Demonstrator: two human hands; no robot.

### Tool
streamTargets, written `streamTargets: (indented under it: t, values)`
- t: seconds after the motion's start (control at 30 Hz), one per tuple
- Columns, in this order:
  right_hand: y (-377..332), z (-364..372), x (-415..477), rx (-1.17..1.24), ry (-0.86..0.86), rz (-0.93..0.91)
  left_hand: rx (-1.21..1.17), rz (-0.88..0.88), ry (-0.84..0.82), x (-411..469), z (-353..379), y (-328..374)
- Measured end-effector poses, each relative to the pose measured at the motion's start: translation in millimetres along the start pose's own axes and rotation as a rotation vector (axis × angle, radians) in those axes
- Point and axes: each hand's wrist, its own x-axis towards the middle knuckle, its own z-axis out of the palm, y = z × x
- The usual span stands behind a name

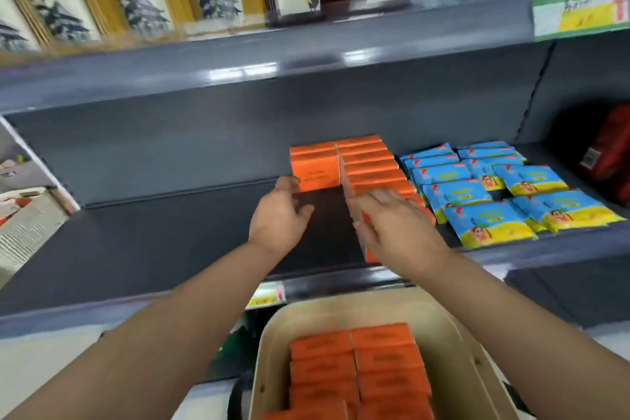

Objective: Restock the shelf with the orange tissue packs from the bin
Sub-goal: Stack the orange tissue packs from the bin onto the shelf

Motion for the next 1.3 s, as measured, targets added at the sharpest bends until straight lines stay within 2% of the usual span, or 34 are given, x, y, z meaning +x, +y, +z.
streamTargets:
  t: [0.13, 0.3, 0.4, 0.57, 0.63, 0.8, 0.87, 1.03, 1.13, 1.2, 1.3]
  values:
    - [-7.1, 2.7, -72.6, 0.078, -0.040, -0.001, -0.079, 0.051, -0.175, -75.8, -13.6, 9.1]
    - [-22.7, 23.6, -181.0, 0.087, -0.182, 0.007, 0.063, 0.134, -0.554, -194.6, -19.2, -17.9]
    - [-31.4, 27.3, -223.4, 0.148, -0.274, 0.033, 0.082, 0.152, -0.710, -239.2, -18.6, -28.9]
    - [-33.0, 27.5, -256.7, 0.327, -0.372, 0.029, 0.170, 0.053, -0.666, -265.6, -12.7, -35.3]
    - [-33.1, 28.4, -266.9, 0.342, -0.425, 0.036, 0.184, -0.010, -0.699, -273.1, -11.2, -36.8]
    - [-30.8, 25.0, -272.0, 0.359, -0.521, 0.020, 0.314, 0.009, -0.809, -274.9, -13.4, -39.5]
    - [-27.7, 23.9, -272.5, 0.372, -0.568, 0.027, 0.346, 0.035, -0.778, -274.0, -13.8, -37.4]
    - [-21.9, 22.2, -272.2, 0.370, -0.670, 0.060, 0.235, 0.058, -0.425, -268.9, -19.9, -27.9]
    - [-21.7, 21.1, -273.2, 0.376, -0.676, 0.059, 0.184, 0.078, -0.395, -273.1, -18.5, -27.8]
    - [-22.3, 19.7, -269.3, 0.394, -0.622, 0.100, 0.179, 0.081, -0.375, -279.3, -16.8, -29.9]
    - [-22.8, 16.4, -255.9, 0.426, -0.432, 0.190, 0.204, 0.071, -0.314, -280.6, -16.3, -31.3]
